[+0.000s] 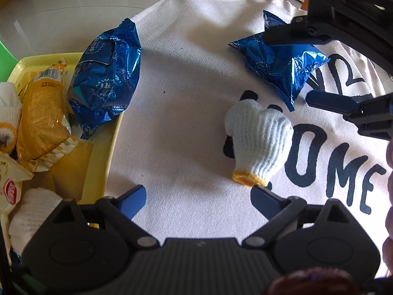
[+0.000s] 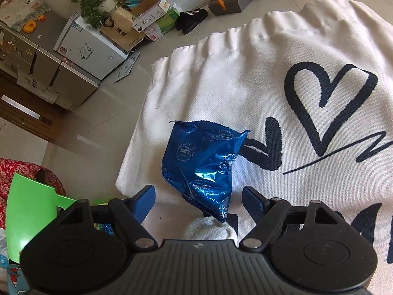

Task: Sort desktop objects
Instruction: 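Grasp the blue foil packet with the right tool while the left tool holds the glove, then lift and carry the glove and blue packet over the yellow tray with both tools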

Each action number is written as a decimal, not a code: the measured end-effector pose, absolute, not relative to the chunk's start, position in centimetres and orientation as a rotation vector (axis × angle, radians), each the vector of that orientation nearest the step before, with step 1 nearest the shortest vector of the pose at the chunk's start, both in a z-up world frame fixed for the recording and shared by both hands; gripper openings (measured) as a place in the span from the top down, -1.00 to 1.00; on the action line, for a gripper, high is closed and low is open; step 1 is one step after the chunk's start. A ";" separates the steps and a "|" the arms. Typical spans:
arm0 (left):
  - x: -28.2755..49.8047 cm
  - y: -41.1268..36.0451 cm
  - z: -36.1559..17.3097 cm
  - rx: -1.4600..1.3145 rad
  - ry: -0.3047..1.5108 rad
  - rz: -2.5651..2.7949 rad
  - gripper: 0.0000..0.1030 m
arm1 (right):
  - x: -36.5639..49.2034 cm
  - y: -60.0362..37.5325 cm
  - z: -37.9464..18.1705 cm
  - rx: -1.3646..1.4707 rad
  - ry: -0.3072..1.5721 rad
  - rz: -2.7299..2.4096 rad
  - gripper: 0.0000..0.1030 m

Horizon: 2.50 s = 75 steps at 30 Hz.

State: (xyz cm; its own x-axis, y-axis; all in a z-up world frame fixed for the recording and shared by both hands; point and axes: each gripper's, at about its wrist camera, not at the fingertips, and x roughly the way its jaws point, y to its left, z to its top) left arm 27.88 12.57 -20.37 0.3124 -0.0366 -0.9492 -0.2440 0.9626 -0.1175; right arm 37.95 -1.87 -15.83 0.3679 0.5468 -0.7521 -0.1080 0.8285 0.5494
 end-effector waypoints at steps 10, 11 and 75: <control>28.3 12.4 -20.4 -0.235 1.228 0.142 -0.93 | 38.1 -0.6 -16.4 0.378 1.074 0.436 0.11; 28.3 12.3 -20.3 -0.235 1.220 0.137 -0.93 | 38.0 -0.9 -16.5 0.390 1.076 0.428 0.12; 30.9 7.7 -21.2 -0.192 1.122 0.144 -0.99 | 32.5 -13.0 -17.9 0.708 1.238 0.009 -0.49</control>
